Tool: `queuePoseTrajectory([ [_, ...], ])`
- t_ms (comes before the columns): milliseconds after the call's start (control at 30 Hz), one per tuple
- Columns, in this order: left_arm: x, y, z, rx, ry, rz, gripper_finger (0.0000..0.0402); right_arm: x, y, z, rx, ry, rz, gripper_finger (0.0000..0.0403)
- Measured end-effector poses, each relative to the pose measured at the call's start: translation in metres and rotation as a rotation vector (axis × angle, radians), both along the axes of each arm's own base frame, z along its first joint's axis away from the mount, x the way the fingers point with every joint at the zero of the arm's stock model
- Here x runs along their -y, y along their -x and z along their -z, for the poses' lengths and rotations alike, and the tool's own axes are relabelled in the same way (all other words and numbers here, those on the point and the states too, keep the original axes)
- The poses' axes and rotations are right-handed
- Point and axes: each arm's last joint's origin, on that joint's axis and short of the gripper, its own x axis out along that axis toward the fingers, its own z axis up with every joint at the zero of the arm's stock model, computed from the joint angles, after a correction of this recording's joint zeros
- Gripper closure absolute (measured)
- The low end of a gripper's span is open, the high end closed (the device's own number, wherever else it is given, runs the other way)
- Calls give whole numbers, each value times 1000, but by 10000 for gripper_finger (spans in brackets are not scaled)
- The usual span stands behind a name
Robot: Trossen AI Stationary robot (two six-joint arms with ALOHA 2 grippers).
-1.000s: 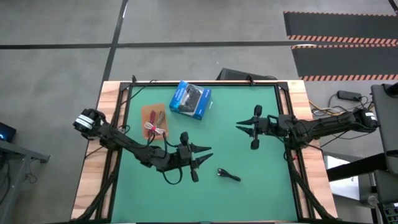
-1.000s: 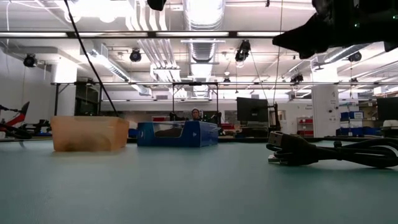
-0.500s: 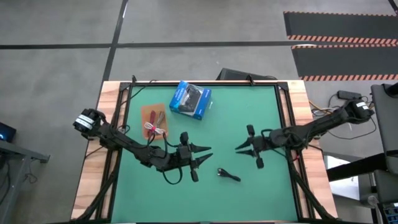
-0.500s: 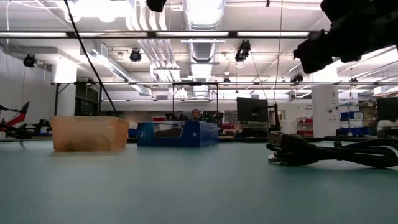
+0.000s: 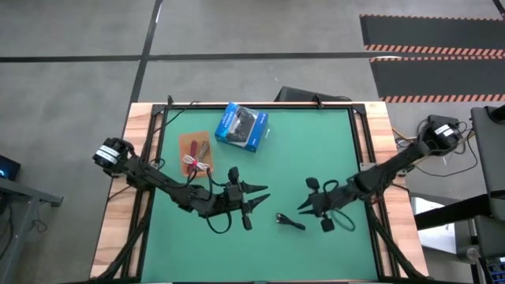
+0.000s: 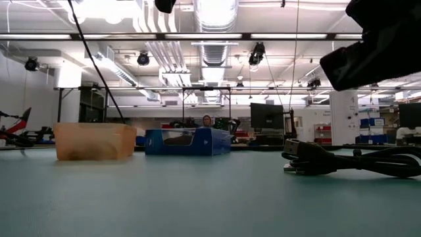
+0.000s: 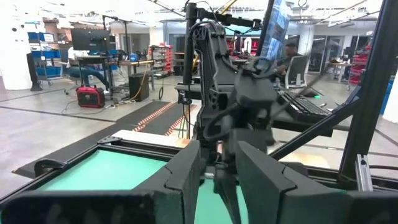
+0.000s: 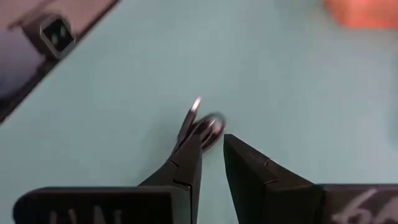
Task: Pick and place USB-C Cables
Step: Put the black charger cable into the orange bin
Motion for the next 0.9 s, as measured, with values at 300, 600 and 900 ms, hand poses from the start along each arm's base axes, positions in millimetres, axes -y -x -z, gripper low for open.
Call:
queuePoseTrajectory([
  [300, 0, 0, 0, 0, 0, 0, 313, -27, -15, 8, -254, 53, -6, 344],
  [600, 0, 0, 0, -1, 0, 1, 313, -36, -28, 24, -356, 34, 57, 315],
  [900, 0, 0, 0, -1, -1, 5, 313, -39, -31, 31, -395, -2, 99, 222],
])
